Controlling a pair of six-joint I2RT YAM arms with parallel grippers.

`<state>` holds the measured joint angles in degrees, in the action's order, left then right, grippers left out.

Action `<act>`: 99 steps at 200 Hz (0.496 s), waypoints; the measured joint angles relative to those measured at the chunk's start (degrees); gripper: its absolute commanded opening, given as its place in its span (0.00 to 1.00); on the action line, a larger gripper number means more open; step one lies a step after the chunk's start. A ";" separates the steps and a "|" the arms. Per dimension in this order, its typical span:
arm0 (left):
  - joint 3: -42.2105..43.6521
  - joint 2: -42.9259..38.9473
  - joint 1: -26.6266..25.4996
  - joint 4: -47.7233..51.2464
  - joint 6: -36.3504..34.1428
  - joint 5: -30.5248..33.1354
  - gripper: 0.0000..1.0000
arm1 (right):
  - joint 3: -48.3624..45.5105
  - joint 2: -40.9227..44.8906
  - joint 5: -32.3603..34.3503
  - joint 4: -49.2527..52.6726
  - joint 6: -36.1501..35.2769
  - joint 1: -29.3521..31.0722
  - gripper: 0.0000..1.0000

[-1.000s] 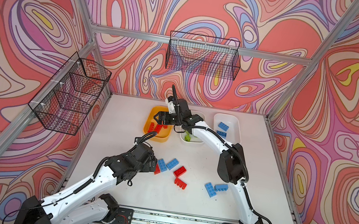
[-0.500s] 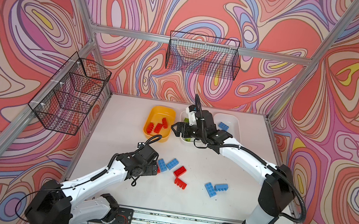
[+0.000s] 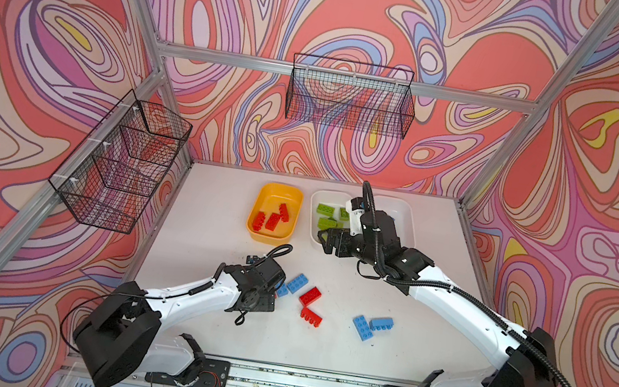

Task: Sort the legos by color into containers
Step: 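Raise the right gripper from the yellow tub while the left gripper grasps a red brick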

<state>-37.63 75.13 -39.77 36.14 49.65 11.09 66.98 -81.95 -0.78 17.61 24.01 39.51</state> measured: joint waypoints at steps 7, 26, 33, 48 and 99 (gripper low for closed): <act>0.00 0.15 0.00 -0.07 0.09 0.11 0.92 | -0.52 0.31 0.24 0.02 0.00 0.00 0.98; -0.26 0.61 0.00 -0.15 0.11 0.35 0.93 | -1.55 1.03 1.14 0.48 0.00 0.00 0.98; -0.52 0.83 0.00 -0.17 0.11 0.44 0.92 | -1.81 1.22 1.46 0.68 0.00 0.00 0.98; -1.27 1.62 0.00 -0.24 0.09 0.50 0.92 | -2.27 1.64 2.16 1.03 0.00 0.00 0.98; -3.39 5.20 -0.04 -1.57 0.04 0.31 0.92 | -3.15 3.02 3.89 2.32 -0.04 -0.04 0.98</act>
<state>-41.01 80.34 -39.81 34.57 49.69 11.40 63.83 -78.94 3.11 19.92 23.97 39.46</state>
